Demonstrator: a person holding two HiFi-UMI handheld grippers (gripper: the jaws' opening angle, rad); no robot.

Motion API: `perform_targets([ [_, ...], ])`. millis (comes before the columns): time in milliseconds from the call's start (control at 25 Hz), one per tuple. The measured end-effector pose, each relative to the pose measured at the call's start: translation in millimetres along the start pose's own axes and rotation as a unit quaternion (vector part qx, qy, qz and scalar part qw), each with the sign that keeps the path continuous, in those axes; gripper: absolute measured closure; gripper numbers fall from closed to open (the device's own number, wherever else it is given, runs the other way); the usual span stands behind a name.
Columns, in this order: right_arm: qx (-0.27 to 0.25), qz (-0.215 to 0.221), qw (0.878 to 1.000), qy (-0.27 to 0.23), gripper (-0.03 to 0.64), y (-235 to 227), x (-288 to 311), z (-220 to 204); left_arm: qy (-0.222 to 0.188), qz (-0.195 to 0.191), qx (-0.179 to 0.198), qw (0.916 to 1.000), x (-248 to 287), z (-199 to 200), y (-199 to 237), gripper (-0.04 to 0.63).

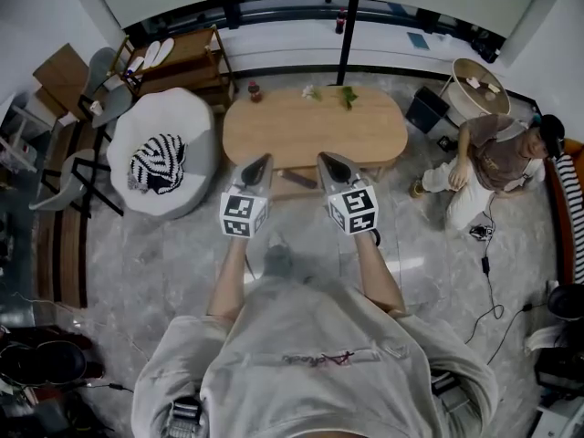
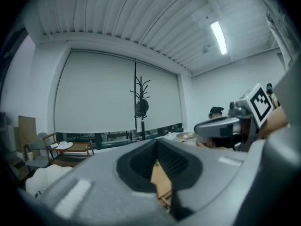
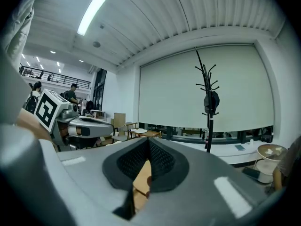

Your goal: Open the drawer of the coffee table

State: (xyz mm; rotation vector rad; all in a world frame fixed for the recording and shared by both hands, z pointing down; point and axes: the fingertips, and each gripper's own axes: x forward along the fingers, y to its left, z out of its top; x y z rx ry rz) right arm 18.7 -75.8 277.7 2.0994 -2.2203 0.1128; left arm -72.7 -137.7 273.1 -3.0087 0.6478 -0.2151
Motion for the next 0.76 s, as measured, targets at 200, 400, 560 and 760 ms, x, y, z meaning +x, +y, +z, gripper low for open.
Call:
perform_targets([
  [200, -0.005, 0.004, 1.0, -0.001, 0.614, 5, -8, 1, -0.001, -0.003, -0.002, 1.0, -6, 1, -9, 0.594],
  [400, -0.01, 0.005, 1.0, -0.007, 0.614, 9, -16, 4, -0.004, -0.005, -0.01, 0.9999, -12, 5, -15, 0.594],
  [560, -0.008, 0.007, 1.0, -0.008, 0.614, 10, -18, 8, -0.001, -0.006, -0.013, 0.9999, -14, 6, -17, 0.594],
  [760, -0.01, 0.008, 1.0, -0.009, 0.614, 12, -26, 6, 0.0, -0.008, -0.012, 0.9999, -16, 4, -26, 0.594],
])
